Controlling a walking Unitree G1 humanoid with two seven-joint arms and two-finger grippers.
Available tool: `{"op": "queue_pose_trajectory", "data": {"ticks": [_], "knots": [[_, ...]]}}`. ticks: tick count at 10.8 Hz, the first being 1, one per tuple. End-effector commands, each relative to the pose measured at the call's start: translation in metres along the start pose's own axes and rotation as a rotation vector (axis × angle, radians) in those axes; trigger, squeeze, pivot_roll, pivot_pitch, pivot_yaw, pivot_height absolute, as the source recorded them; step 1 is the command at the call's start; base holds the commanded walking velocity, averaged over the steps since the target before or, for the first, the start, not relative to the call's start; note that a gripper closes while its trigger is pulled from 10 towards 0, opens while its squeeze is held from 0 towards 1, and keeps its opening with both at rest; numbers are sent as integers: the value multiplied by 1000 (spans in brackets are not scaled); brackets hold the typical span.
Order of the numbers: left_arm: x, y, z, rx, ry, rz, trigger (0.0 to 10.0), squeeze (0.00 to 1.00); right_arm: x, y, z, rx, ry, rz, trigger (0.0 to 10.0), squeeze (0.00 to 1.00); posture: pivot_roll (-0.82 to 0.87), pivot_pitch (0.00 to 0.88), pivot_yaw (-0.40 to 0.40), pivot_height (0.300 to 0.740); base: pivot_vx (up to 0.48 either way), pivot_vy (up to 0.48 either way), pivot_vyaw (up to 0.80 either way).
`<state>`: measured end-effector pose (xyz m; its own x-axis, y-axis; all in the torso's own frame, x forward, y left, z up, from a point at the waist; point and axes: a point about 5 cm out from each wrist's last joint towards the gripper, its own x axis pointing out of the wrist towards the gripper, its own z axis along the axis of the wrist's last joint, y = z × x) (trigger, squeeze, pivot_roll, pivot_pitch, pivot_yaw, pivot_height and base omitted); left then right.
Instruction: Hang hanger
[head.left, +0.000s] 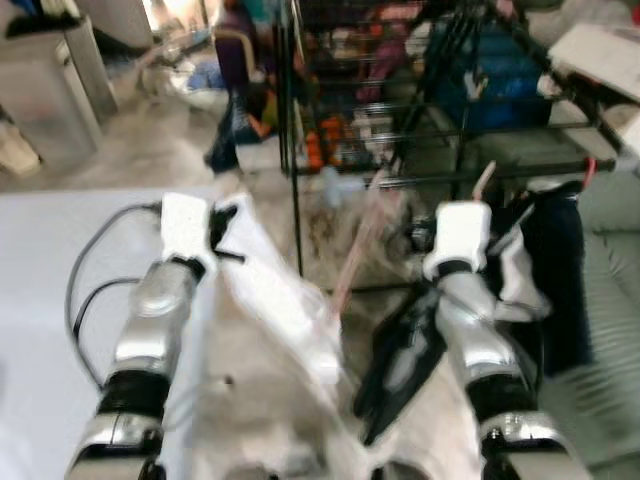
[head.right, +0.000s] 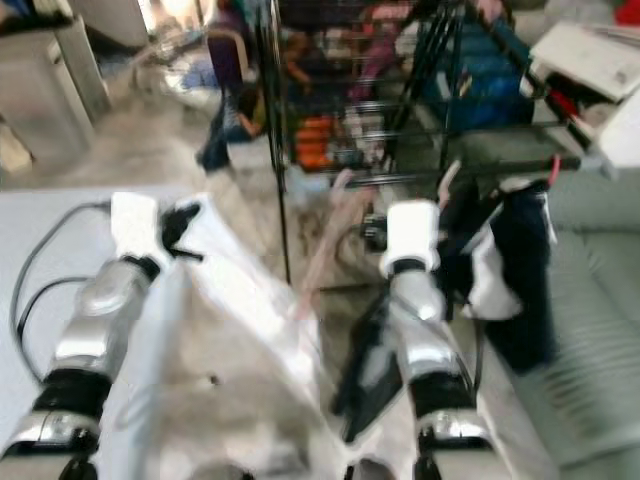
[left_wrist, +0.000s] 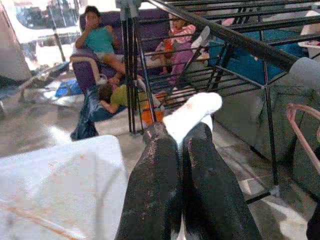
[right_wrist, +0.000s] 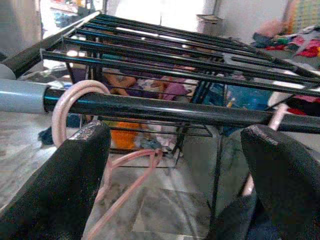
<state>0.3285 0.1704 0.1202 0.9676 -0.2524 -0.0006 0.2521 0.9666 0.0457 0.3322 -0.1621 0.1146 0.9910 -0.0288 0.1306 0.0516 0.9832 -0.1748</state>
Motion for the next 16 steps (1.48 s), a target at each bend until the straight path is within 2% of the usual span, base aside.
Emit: {"op": "queue_pose_trajectory", "data": {"ticks": [1, 4, 7, 8, 10, 12, 13, 15, 16], "knots": [[5, -6, 11, 31, -47, -19, 10000, 0, 1, -9, 1, -5, -4, -31, 10000, 0, -2, 0, 41, 740, 0, 0, 0], [5, -9, 11, 20, -49, -25, 10000, 0, 1, -7, -2, 20, 34, -19, 10000, 0, -1, 0, 38, 740, 0, 0, 0], [5, -11, 12, 35, -44, -40, 10000, 0, 3, 9, -22, 53, 203, 55, 10000, 0, 6, 0, 38, 740, 0, 0, 0], [4, -12, 11, 38, -40, -50, 10000, 0, 4, 14, -23, 79, 225, 70, 10000, 0, 11, 0, 43, 740, 0, 0, 0], [1, -14, 11, 46, -35, -70, 10000, 0, 16, 35, -13, 134, 234, 139, 10000, 0, 22, 0, 45, 740, 0, 0, 0], [-4, -14, 10, 51, -27, -74, 10000, 0, 29, 56, 1, 149, 221, 206, 10000, 0, 36, 4, 42, 740, 0, 0, 0], [-7, -15, 9, 53, -19, -77, 10000, 0, 30, 63, 1, 138, 243, 235, 10000, 0, 42, 26, 37, 740, 0, 0, 0], [-17, -21, 4, 50, 5, -100, 10000, 0, 27, 60, -10, 66, 334, 202, 10000, 0, 48, 84, 34, 740, 0, 0, 0], [-24, -23, 2, 55, 24, -118, 10000, 0, 24, 47, -18, 66, 371, 121, 10000, 0, 48, 112, 29, 740, 0, 0, 0]]}}
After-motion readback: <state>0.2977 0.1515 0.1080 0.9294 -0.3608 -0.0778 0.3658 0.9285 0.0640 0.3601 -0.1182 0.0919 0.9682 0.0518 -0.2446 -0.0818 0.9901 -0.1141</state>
